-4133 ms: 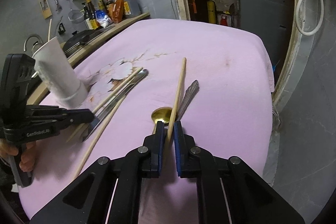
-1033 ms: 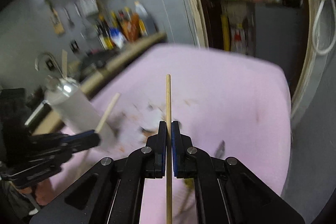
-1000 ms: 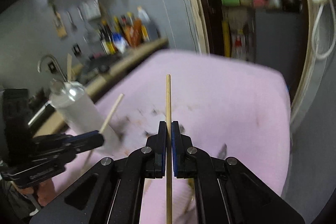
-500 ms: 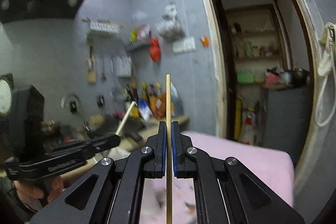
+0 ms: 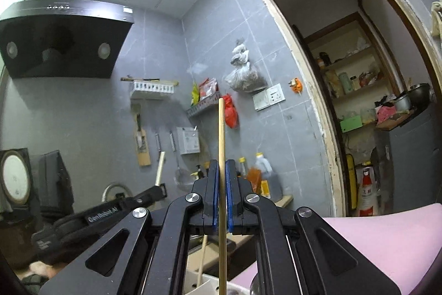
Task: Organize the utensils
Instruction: 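Carry both chopsticks over the white caddy and lower them in, then open both grippers over the caddy and withdraw them to the table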
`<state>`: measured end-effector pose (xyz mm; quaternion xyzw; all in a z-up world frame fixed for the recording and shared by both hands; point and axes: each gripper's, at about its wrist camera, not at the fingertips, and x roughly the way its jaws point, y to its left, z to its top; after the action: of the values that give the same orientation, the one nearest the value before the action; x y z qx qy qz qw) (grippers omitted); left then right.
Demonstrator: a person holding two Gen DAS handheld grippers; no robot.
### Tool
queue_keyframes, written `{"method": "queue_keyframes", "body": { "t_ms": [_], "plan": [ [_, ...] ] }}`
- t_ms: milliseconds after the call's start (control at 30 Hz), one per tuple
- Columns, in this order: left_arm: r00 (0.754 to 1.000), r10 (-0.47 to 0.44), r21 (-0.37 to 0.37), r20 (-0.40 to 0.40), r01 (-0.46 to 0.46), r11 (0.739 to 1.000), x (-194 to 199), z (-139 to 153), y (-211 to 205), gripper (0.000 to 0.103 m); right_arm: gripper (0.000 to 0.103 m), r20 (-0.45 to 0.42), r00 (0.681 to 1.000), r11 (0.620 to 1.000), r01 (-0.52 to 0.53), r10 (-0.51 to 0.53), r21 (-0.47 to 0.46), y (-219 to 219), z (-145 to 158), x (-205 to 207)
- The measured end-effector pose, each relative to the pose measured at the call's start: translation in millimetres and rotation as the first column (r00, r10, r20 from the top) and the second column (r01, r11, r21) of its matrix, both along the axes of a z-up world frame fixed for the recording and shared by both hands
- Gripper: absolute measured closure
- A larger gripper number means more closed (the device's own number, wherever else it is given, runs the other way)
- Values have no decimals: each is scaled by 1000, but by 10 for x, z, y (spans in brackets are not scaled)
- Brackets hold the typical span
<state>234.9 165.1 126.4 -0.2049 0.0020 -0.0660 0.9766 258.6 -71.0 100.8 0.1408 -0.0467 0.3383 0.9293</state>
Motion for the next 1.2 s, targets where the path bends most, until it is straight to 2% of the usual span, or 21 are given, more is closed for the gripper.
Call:
{"method": "queue_keyframes", "body": {
  "t_ms": [167,500,667,767,900,1033,1133,1200],
  "plan": [
    [999,41,-1,8,-41,999,108,-135,104,101,100,-17,999,999,39,-39,-12,94,-215,121],
    [995,99,31,3,-99,995,163,-462,-33,101,100,-47,996,996,67,-70,-67,151,-464,248],
    [996,93,39,-12,-92,995,143,-549,-77,101,100,-51,996,989,61,-69,-135,195,-548,227],
    [995,88,75,-37,-85,994,106,-596,-146,100,100,-64,996,986,58,-68,-154,184,-572,209],
    [995,45,112,-84,-36,993,68,-657,-239,100,99,-99,993,983,41,-59,-177,159,-585,212],
    [991,4,118,-130,12,993,50,-699,-290,99,99,-128,990,980,28,-54,-196,129,-617,187],
    [988,-20,129,-153,41,991,22,-693,-324,91,95,-133,990,979,28,-56,-203,100,-603,143],
    [986,-32,125,-161,53,991,-10,-681,-333,73,93,-131,990,978,31,-59,-206,83,-566,119]
  ]
}}
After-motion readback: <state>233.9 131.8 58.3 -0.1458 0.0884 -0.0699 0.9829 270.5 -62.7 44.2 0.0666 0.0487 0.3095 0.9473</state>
